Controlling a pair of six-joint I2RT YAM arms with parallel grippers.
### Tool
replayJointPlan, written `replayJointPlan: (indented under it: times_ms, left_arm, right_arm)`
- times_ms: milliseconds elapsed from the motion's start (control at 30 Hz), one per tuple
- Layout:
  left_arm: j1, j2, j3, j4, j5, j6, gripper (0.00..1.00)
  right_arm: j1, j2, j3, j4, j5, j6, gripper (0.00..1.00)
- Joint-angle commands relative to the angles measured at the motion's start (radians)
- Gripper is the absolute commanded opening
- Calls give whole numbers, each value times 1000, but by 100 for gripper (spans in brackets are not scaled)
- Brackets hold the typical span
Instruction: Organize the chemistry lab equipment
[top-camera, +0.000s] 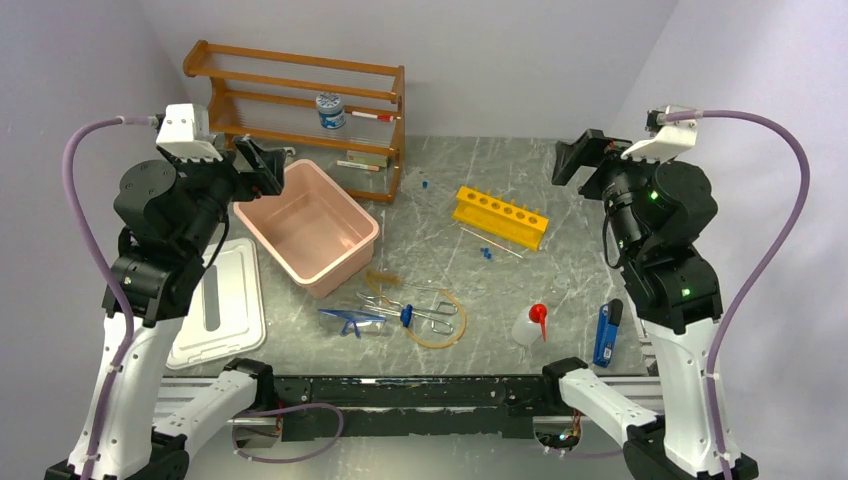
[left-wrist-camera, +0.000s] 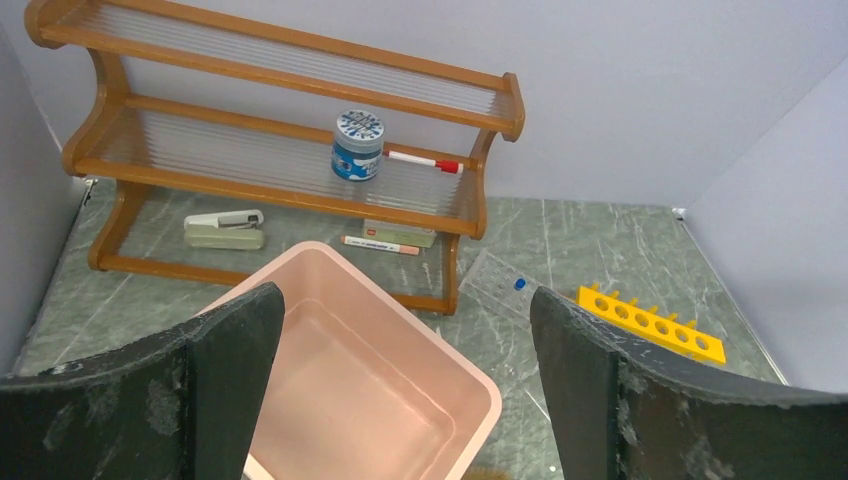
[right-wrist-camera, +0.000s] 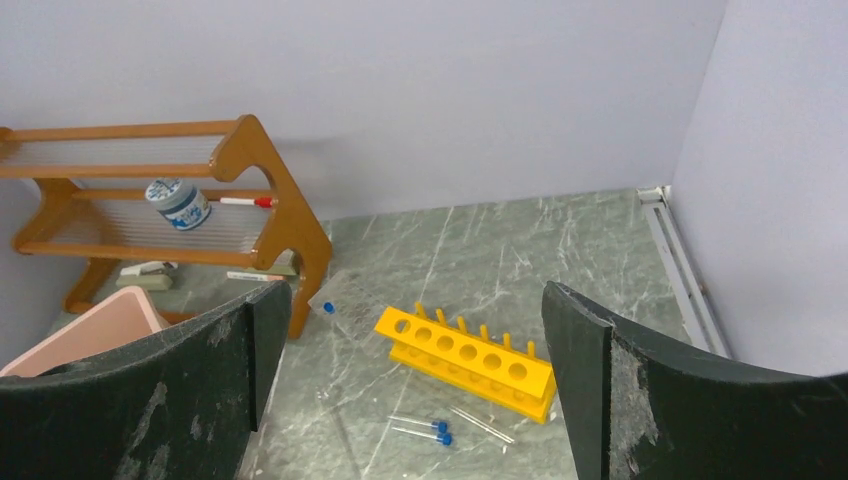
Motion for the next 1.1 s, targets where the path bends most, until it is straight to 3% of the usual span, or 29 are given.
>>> replayJointPlan:
  times_ms: [0, 467, 633, 800, 933, 1067]
  left_arm:
    - [-14, -16, -15, 72, 10, -16, 97]
    - [-26, -20, -74, 121, 105, -91, 97]
    - [-42, -21, -162, 161, 322, -89, 97]
    - [-42, -21, -278, 162, 463, -198, 93]
    - [-42, -40, -373, 230, 534, -289, 94]
    - [-42, -10, -408, 235, 568, -330, 94]
  right_arm:
    - [-10, -20, -5, 20, 27, -25, 100]
    - [-12, -14, -60, 37, -60, -25, 100]
    - [-8, 7, -150, 69, -328, -35, 99]
    - [3, 90, -208, 27, -546, 19, 87]
    - [24, 147, -274, 9, -573, 55, 82]
    - [64, 210, -290, -67, -389, 103, 79]
